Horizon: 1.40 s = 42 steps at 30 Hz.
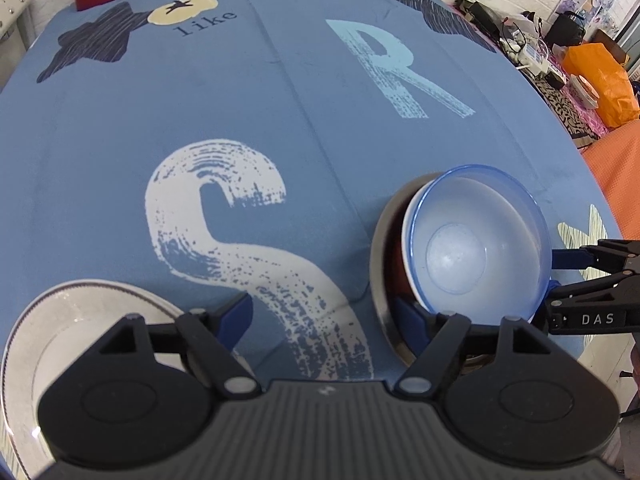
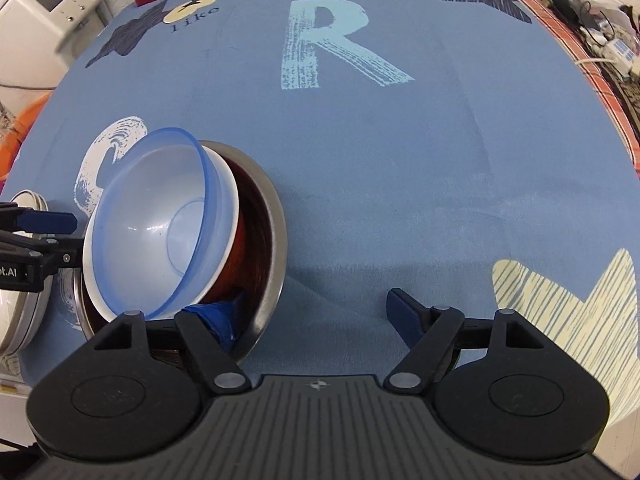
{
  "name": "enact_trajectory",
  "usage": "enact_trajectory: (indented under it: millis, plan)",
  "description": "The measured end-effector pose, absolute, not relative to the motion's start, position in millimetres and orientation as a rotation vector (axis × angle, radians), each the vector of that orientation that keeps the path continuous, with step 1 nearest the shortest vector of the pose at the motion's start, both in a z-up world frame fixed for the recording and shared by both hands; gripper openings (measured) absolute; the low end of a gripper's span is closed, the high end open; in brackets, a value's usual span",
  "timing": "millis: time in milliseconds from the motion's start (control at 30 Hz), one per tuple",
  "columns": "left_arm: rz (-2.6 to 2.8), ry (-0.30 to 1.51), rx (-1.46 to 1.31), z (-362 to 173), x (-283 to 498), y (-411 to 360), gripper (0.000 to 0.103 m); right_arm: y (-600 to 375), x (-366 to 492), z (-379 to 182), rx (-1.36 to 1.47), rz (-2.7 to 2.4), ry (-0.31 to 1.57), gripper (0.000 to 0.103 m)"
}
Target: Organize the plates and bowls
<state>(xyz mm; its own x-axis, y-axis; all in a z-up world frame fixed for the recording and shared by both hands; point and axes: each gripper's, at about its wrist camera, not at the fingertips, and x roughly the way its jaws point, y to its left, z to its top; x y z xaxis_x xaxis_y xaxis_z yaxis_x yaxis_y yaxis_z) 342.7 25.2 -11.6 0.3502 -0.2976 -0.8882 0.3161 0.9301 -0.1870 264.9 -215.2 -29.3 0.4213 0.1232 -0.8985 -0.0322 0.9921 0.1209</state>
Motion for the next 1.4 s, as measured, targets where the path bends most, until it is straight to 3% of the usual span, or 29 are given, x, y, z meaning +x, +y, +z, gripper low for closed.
enact_trajectory:
  millis: [500, 633, 733, 767, 900, 967, 1167, 1200, 1267, 1400]
  plan:
    - [-0.386, 1.119, 0.025, -12.8, 340.7, 24.5, 0.078, -214.4, 261.0, -29.3, 0.077, 0.122, 1.096, 0.063]
    - [-0.396, 1.105, 0.02, -12.6, 338.7, 26.4, 0.078, -215.6, 259.4, -29.0, 0.056, 0.211, 1.065, 0.051]
    - [-0.404, 1.085, 0.023, -12.4, 335.7, 26.4, 0.075, -211.3, 258.3, -26.5, 0.068, 0.28, 1.054, 0.025]
    - [-0.418, 1.074, 0.025, -12.0, 334.2, 25.8, 0.066, -206.6, 257.1, -25.0, 0.047, 0.3, 1.045, 0.018]
    - [-0.536, 1.086, -0.063, -13.0, 332.3, 24.9, 0.017, -193.8, 254.8, -30.0, 0.013, 0.346, 1.034, 0.014]
    - [-0.563, 1.059, -0.055, -13.4, 325.9, 19.7, 0.008, -190.2, 253.1, -30.1, -0.026, 0.343, 1.003, 0.014]
    - [-0.567, 1.045, -0.108, -16.9, 325.0, 23.4, 0.014, -206.9, 259.7, -32.0, 0.067, 0.347, 0.977, 0.013]
    - [-0.556, 1.048, -0.12, -17.9, 326.0, 25.4, 0.024, -208.0, 260.5, -31.7, 0.072, 0.342, 0.979, 0.015]
    - [-0.531, 1.052, -0.116, -19.9, 327.2, 27.2, 0.036, -207.8, 261.0, -31.5, 0.064, 0.333, 0.977, 0.017]
    - [-0.519, 1.059, -0.119, -20.0, 328.5, 24.7, 0.034, -209.2, 259.5, -32.2, 0.084, 0.317, 0.969, 0.017]
